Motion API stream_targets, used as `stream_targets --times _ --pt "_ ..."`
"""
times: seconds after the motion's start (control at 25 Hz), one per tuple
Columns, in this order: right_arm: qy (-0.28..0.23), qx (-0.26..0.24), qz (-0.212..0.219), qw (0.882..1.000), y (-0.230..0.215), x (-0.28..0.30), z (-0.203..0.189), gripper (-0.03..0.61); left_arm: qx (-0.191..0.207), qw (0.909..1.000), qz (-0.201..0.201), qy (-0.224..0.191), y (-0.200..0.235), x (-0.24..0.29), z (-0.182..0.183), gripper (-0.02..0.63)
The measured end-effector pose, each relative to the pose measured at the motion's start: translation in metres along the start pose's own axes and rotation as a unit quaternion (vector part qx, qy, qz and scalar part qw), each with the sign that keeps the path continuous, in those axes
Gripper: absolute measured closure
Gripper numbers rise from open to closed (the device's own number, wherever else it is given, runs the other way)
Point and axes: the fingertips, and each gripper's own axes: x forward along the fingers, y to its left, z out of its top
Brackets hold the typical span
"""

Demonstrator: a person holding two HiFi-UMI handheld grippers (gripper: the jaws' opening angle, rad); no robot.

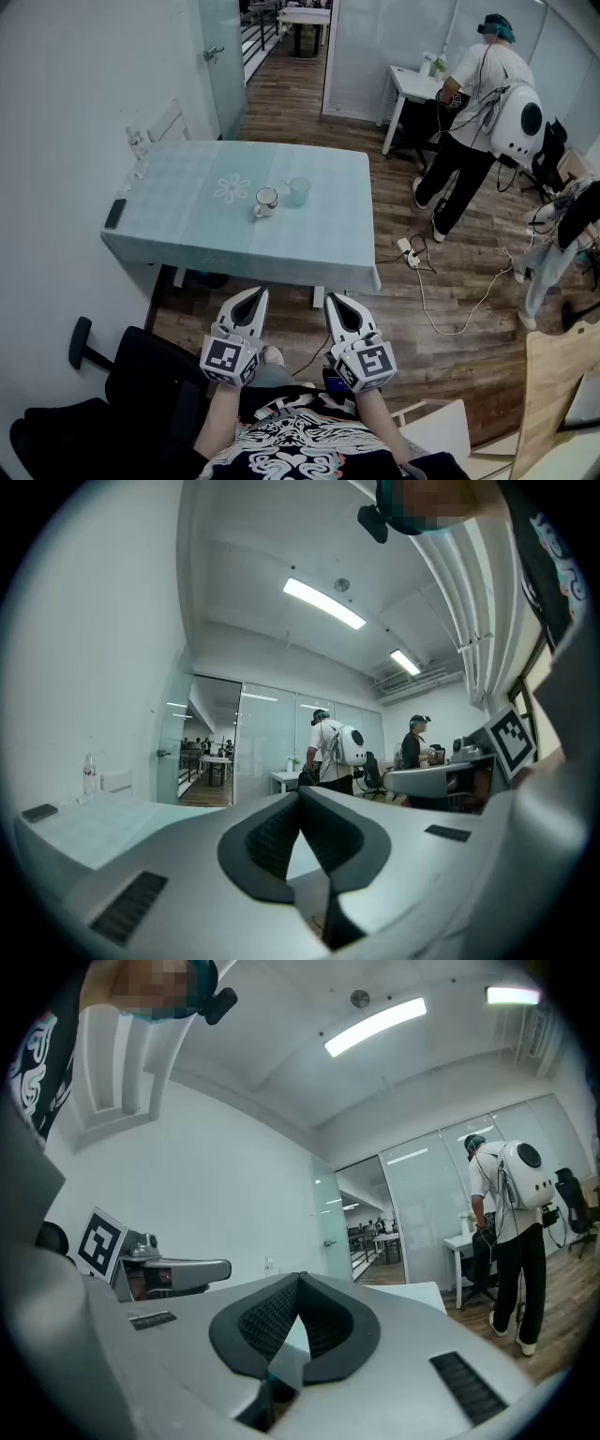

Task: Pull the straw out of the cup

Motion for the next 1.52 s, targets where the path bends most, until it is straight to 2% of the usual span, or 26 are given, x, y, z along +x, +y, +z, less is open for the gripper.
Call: stream_targets --times 0.36,0.72,0.96,1.24,1.52 --pt "-0.001 -0.013 -0.018 1.000 -0.008 -0.005 0.002 0.566 0.036 0.9991 0.020 0.010 0.003 0.012 0.001 0.600" --pt "-0.003 -0.023 -0.038 0.999 -0.020 -0.001 0.005 0.566 0.033 0.9982 0.048 0.014 0.016 0.028 -0.003 0.600" --pt "-0.007 -0.020 -0.025 0.999 -0.012 0.010 0.005 0.566 0.050 0.9978 0.043 0.010 0.006 0.026 0.000 0.600" --pt "-0.004 -0.018 -0.006 1.000 -0.008 0.026 0.000 0.566 0.045 0.9970 0.063 0.004 0.024 0.029 0.003 0.600" --pt "-0.001 -0.018 -0.009 1.000 -0.033 0.056 -0.005 0.566 0.037 0.9968 0.070 -0.010 0.048 0.061 0.005 0.600"
